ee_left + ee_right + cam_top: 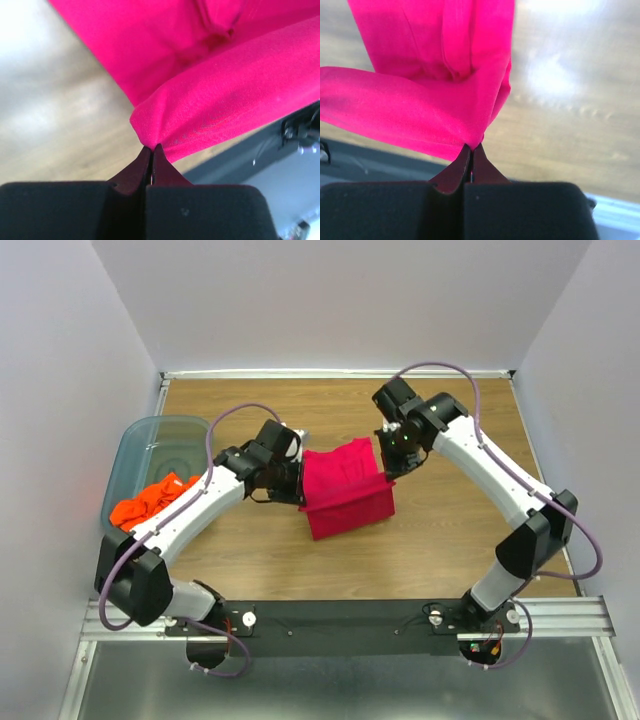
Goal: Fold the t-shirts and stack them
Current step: Fold the tshirt
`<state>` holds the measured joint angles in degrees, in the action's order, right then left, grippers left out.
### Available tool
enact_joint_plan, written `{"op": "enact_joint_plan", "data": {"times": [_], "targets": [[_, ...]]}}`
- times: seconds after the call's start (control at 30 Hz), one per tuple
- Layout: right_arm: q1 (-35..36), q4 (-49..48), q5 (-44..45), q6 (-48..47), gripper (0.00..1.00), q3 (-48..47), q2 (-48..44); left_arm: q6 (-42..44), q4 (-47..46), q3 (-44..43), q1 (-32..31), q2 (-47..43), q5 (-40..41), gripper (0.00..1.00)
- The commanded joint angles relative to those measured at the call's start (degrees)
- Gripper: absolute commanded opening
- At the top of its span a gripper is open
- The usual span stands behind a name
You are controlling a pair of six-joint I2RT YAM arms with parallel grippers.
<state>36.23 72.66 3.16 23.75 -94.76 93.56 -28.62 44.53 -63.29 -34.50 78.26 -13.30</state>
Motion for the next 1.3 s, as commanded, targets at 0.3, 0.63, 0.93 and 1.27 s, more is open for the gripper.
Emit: {"op": "enact_joint_plan", "data": {"times": [0.3,0.63,0.93,1.27], "targets": [[-7.31,-2.52,3.44,-12.06,0.01,-17.12,13.57,10.16,-5.42,-1.84,10.15,6.46,-0.15,0.00],[-8.28,-7.97,4.31,-14.60,0.01,-20.82,22.45,11.04,-10.96,-3.77,13.05,14.98,-0.15,0.00],[-9.77,-20.18,5.02,-16.45,0.01,-13.97,25.00,9.82,-17.72,-4.57,14.55,20.52,3.19,0.00],[-11.18,-30.91,4.49,-17.07,0.01,-5.97,27.29,8.06,-22.82,-3.07,14.64,23.60,5.21,0.00]]}}
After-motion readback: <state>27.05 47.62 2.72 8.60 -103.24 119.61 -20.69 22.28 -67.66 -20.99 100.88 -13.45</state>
